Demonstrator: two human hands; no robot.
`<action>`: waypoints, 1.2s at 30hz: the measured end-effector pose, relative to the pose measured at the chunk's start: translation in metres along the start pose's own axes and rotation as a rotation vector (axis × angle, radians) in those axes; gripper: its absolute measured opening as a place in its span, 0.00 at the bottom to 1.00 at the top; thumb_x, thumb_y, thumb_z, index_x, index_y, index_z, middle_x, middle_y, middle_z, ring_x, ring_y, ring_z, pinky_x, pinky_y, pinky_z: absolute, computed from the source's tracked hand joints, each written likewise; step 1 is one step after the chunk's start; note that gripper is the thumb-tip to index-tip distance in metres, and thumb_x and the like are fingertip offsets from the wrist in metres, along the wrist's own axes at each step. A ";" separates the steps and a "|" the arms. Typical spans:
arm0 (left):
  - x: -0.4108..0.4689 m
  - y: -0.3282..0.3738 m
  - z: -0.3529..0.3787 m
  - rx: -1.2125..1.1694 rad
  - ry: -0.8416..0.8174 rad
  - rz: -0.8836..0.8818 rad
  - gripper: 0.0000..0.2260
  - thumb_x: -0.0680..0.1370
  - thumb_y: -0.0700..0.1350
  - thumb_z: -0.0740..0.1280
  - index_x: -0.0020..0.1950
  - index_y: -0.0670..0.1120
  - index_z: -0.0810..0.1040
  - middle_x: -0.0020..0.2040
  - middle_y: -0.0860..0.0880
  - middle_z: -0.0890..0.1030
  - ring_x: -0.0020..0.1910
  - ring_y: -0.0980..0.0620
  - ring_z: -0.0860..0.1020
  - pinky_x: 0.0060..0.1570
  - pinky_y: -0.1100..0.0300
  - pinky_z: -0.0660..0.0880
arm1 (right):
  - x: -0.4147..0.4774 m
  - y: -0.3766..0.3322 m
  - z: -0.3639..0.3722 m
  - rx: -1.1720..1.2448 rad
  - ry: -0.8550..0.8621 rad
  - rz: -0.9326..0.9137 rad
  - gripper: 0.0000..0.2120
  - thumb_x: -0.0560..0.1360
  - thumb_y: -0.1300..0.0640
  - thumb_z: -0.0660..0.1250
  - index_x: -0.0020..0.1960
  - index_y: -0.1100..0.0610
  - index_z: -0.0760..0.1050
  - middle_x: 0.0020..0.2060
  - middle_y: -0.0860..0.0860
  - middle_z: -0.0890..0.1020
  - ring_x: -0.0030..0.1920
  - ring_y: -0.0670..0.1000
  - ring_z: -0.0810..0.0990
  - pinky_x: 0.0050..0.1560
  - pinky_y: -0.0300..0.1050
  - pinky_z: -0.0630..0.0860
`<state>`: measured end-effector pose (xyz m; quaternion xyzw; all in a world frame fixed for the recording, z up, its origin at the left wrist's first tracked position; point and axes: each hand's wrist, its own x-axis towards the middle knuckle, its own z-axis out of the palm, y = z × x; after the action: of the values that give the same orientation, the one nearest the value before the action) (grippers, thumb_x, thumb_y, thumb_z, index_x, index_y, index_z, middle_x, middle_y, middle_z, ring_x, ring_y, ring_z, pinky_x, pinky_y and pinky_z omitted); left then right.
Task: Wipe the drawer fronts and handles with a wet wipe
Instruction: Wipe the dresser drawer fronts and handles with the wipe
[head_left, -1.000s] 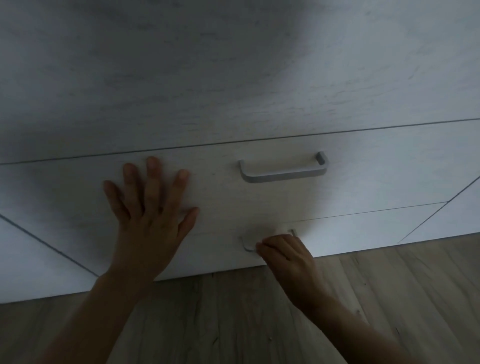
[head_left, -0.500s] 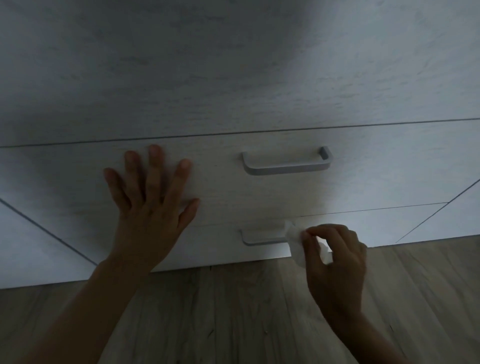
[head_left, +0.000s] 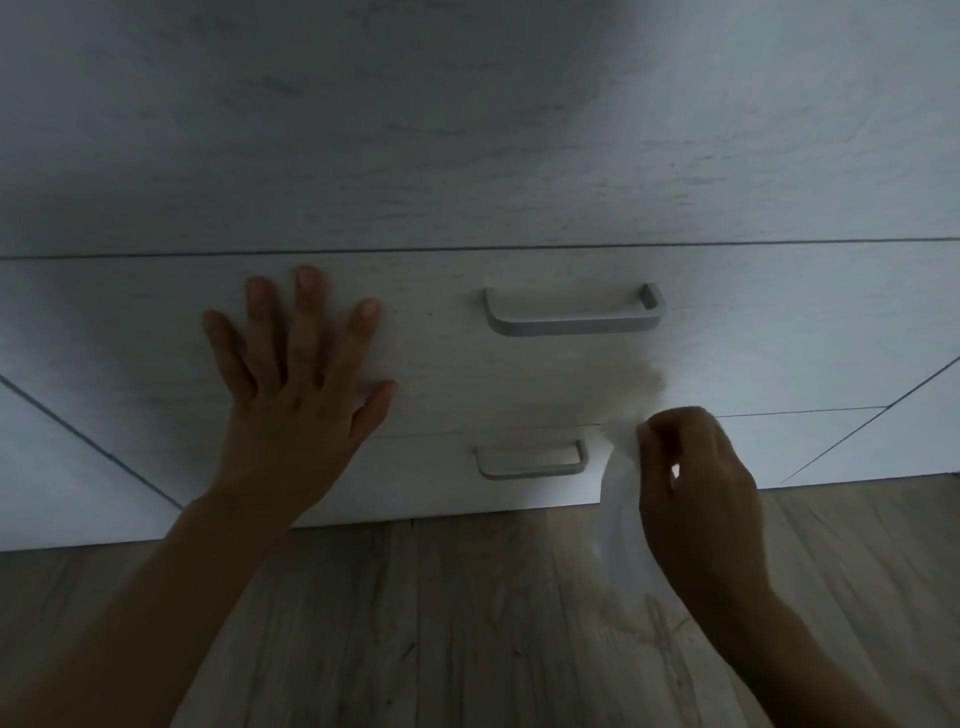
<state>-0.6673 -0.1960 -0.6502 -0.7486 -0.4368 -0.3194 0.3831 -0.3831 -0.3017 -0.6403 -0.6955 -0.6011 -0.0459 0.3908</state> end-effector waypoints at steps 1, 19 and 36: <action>0.000 0.000 -0.001 -0.002 0.001 0.005 0.35 0.83 0.57 0.60 0.82 0.47 0.44 0.80 0.43 0.36 0.78 0.40 0.35 0.74 0.38 0.36 | 0.002 -0.001 0.004 0.001 0.072 -0.060 0.05 0.76 0.67 0.67 0.45 0.61 0.71 0.36 0.52 0.75 0.30 0.48 0.71 0.31 0.30 0.62; -0.001 0.000 0.001 -0.009 -0.018 0.001 0.37 0.82 0.57 0.61 0.82 0.47 0.43 0.79 0.43 0.34 0.78 0.38 0.36 0.73 0.37 0.36 | -0.036 0.011 0.092 -0.025 0.057 -0.550 0.11 0.76 0.58 0.64 0.52 0.61 0.82 0.49 0.55 0.83 0.52 0.52 0.77 0.54 0.43 0.71; 0.001 0.001 -0.001 -0.032 -0.005 0.000 0.35 0.83 0.57 0.59 0.82 0.48 0.42 0.80 0.44 0.34 0.78 0.41 0.33 0.73 0.38 0.35 | -0.039 0.006 0.100 0.046 0.092 -0.414 0.11 0.76 0.54 0.65 0.49 0.60 0.83 0.52 0.57 0.82 0.56 0.54 0.77 0.60 0.48 0.70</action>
<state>-0.6660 -0.1967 -0.6495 -0.7554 -0.4329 -0.3243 0.3699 -0.4296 -0.2733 -0.7330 -0.5453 -0.7135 -0.1434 0.4160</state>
